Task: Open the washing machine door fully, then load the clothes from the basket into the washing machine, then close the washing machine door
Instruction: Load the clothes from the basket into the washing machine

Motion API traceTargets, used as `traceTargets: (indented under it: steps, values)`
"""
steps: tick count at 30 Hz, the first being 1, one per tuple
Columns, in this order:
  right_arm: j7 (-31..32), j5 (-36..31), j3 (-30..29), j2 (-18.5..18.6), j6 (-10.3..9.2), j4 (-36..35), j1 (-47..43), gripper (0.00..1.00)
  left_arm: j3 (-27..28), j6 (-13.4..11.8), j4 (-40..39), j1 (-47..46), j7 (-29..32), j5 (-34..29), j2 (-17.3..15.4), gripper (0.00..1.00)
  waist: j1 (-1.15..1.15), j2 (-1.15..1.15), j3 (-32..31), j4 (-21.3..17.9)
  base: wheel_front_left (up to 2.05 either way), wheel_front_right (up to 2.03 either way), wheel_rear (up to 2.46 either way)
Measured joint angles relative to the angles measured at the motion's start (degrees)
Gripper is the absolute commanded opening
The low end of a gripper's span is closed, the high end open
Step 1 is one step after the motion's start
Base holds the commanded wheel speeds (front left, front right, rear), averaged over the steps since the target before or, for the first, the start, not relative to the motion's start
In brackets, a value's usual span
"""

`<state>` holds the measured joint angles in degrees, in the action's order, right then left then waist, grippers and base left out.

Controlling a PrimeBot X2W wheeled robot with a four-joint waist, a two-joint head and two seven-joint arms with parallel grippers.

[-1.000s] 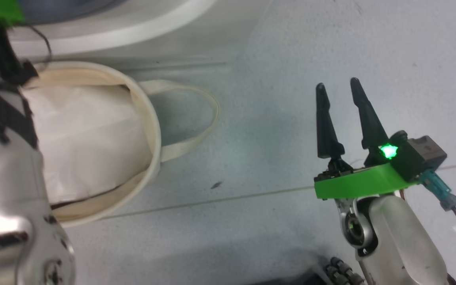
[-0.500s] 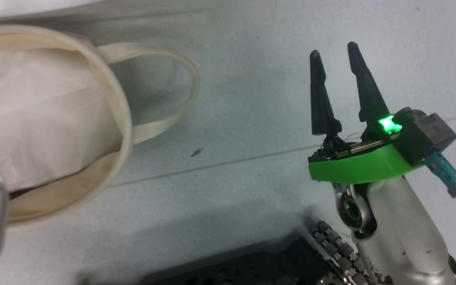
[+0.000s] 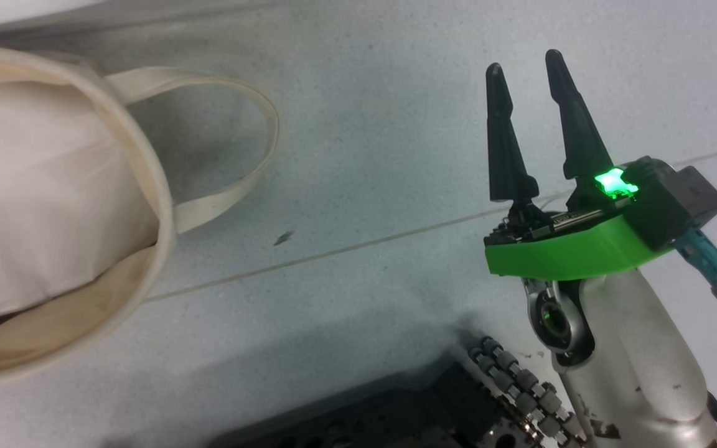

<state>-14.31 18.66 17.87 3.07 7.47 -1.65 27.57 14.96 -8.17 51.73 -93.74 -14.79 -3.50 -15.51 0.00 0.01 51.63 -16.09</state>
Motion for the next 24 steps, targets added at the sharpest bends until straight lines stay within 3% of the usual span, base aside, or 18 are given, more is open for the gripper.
traceTargets:
  steps: [4,7,16,24]
  values:
    - [0.0,-0.4,-0.2,0.0,0.0,0.5,0.0,1.0,-0.6,1.1,-4.0,3.3,0.0,1.8,0.9,1.0,0.0,0.0,-1.8,0.7,0.0,0.0,0.0]
    - [0.0,-0.4,-1.5,0.0,0.0,1.0,0.0,1.0,1.0,2.7,-9.6,11.7,0.0,5.6,4.2,1.0,0.0,0.0,-4.9,1.6,0.0,0.0,0.0]
    - [0.0,-1.0,-4.5,0.0,0.01,2.8,-3.3,1.0,1.2,6.3,-16.6,32.3,0.0,6.9,11.3,1.0,-0.01,0.0,-14.7,4.2,0.0,0.0,0.0]
    - [0.0,-1.9,-4.8,0.1,0.01,4.3,-7.3,1.0,0.1,7.5,-20.9,43.7,0.0,6.4,13.0,1.0,-0.02,0.0,-23.4,7.1,0.0,0.0,0.0]
